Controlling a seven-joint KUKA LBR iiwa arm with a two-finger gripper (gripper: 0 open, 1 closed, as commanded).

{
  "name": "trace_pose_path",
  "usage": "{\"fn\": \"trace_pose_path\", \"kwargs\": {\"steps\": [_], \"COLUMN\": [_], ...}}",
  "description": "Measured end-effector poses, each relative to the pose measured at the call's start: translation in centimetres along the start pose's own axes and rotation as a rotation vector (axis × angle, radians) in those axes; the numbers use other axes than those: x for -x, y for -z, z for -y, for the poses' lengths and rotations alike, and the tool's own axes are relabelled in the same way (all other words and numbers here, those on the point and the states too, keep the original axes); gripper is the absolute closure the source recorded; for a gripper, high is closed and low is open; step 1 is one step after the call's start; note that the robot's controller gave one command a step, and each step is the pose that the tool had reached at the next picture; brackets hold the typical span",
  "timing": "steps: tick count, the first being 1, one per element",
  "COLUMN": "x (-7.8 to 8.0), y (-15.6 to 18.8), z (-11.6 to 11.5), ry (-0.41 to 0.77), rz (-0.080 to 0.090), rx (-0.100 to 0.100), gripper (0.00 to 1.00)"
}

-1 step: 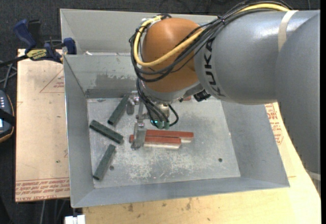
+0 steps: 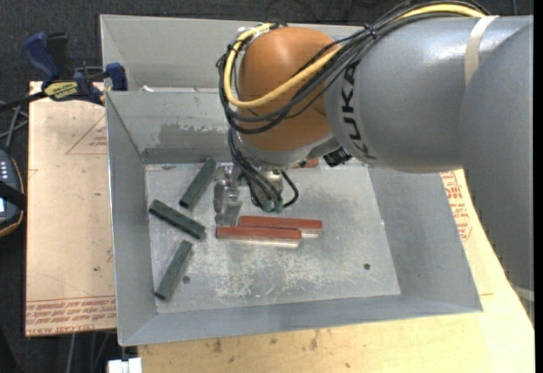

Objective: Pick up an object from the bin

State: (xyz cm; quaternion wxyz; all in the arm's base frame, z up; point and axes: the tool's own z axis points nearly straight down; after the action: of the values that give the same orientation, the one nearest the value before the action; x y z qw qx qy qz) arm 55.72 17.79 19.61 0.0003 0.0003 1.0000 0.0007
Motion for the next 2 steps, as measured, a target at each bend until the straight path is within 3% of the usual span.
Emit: {"fn": "trace_pose_path", "kwargs": {"steps": [1, 2], "x": [0.0, -3.3], "y": [0.0, -5.1], "z": [0.0, -0.6], "ry": [0.0, 0.043], "rz": [0.0, -0.001], "rx": [0.0, 0.0], "gripper": [1.0, 0.0]}}
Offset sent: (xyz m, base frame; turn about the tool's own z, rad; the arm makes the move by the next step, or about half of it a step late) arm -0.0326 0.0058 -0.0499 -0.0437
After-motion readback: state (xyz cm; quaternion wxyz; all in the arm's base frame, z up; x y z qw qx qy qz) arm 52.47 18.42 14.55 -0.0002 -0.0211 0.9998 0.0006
